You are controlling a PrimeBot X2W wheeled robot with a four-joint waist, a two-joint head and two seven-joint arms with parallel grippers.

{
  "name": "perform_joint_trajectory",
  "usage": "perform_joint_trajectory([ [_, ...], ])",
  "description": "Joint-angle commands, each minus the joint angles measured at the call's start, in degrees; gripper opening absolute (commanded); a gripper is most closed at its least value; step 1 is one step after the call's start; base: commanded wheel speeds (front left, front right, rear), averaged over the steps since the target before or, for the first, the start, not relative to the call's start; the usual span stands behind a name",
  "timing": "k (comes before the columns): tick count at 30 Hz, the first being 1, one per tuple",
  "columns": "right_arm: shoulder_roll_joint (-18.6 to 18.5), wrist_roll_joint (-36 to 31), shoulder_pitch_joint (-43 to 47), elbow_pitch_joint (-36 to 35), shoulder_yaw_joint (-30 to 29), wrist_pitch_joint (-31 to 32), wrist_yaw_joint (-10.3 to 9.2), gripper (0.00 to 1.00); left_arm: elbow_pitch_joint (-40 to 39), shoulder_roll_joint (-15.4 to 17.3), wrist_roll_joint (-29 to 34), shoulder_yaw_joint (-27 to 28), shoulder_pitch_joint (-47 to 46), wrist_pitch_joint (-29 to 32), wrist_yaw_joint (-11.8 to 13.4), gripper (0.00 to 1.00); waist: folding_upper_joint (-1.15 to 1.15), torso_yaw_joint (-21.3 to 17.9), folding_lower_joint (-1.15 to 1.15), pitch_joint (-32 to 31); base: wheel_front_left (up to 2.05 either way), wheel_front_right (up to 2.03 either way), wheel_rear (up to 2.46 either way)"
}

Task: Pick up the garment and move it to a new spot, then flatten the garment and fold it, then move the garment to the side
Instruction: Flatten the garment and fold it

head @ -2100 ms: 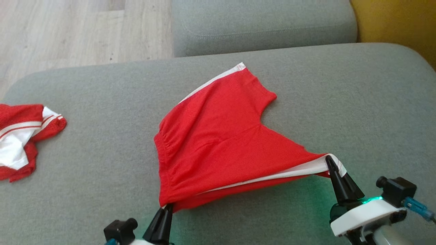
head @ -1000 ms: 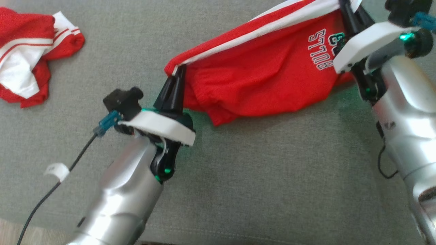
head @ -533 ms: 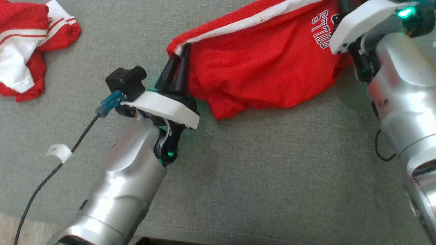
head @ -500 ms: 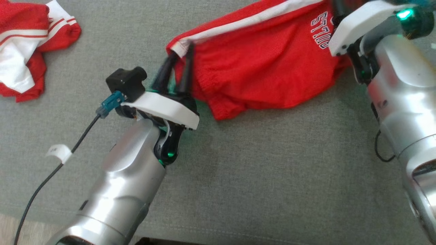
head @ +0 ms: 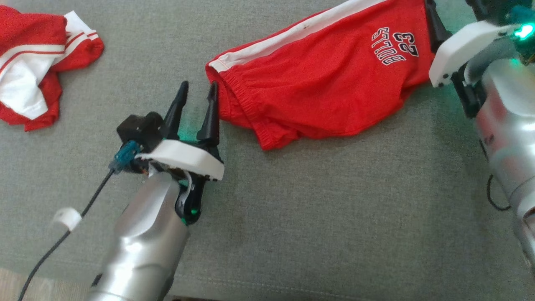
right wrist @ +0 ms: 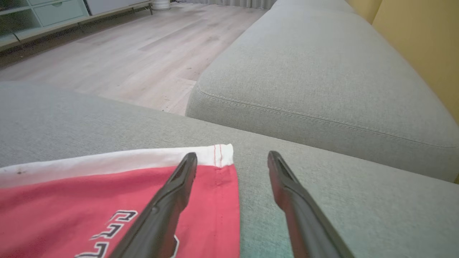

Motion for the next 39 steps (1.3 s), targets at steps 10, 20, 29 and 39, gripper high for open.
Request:
perform_joint_trajectory([
  [10, 1.85, 1.03, 6.24, 1.38, 1.1, 6.54, 0.37, 1.0, -5.52, 1.1, 3.71, 4.98, 4.14, -0.3, 1.27, 1.0, 0.0, 0.86, 0.0, -0.53, 0.0, 0.0, 0.0],
  [20, 4.95, 8.8, 11.87, -2.31, 1.97, 11.9, 0.37, 0.0, -7.48, 1.1, 6.25, 7.26, 6.77, -0.3, 1.92, 1.0, 0.0, 1.26, 0.0, -1.33, 0.0, 0.0, 0.0],
  [29, 2.59, 14.76, 14.79, -4.35, -2.19, 2.32, 0.37, 0.0, -8.65, 1.1, 8.96, 9.83, 9.61, -0.3, 2.16, 1.0, 0.0, -0.27, 0.0, -4.41, 0.0, 0.0, 0.0],
  [39, 0.62, 19.25, 22.68, -11.08, -3.18, -1.02, 0.37, 0.0, -10.18, 1.09, 11.33, 13.85, 16.75, -0.3, 2.54, 1.0, 0.0, -4.39, 0.0, -9.78, 0.0, 0.0, 0.0],
])
